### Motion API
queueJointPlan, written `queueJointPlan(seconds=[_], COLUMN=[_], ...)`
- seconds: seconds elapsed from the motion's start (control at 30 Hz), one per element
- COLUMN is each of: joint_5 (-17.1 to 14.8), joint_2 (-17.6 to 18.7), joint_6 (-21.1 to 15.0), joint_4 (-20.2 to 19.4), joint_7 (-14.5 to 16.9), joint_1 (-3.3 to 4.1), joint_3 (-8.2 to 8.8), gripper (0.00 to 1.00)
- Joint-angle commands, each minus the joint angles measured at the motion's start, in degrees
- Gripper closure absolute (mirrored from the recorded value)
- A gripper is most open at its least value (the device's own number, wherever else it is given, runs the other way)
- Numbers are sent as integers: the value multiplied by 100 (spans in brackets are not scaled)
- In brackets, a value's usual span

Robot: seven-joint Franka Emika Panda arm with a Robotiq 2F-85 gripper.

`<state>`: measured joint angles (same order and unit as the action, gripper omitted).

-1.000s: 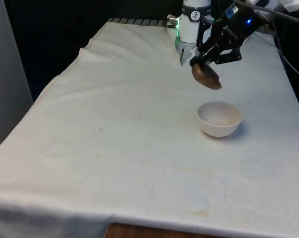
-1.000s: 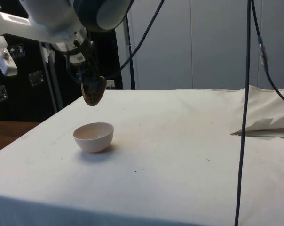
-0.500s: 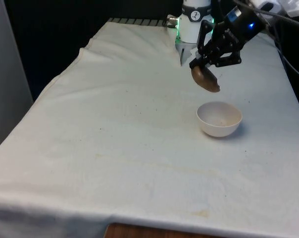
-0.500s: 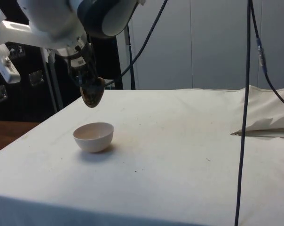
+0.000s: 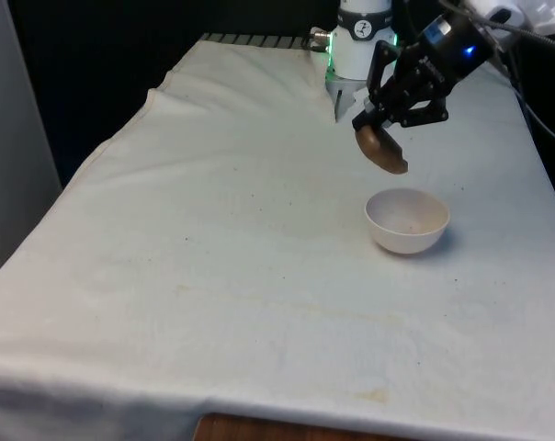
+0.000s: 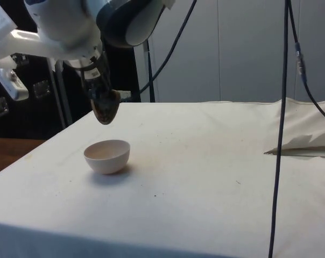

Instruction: Pour the coffee beans from the cup into the bowl.

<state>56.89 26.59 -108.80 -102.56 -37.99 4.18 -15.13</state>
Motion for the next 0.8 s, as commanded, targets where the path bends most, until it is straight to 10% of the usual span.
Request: queueJointPlan(seconds=[0.0,0.77], joint_5=[74,596], joint_2=[-57,-149], joint_6=[-143,-579], joint_4=[-92,-413], joint_7=[-23,-166], joint_1=[-17,-57], joint_3=[0,6], gripper=[100,100])
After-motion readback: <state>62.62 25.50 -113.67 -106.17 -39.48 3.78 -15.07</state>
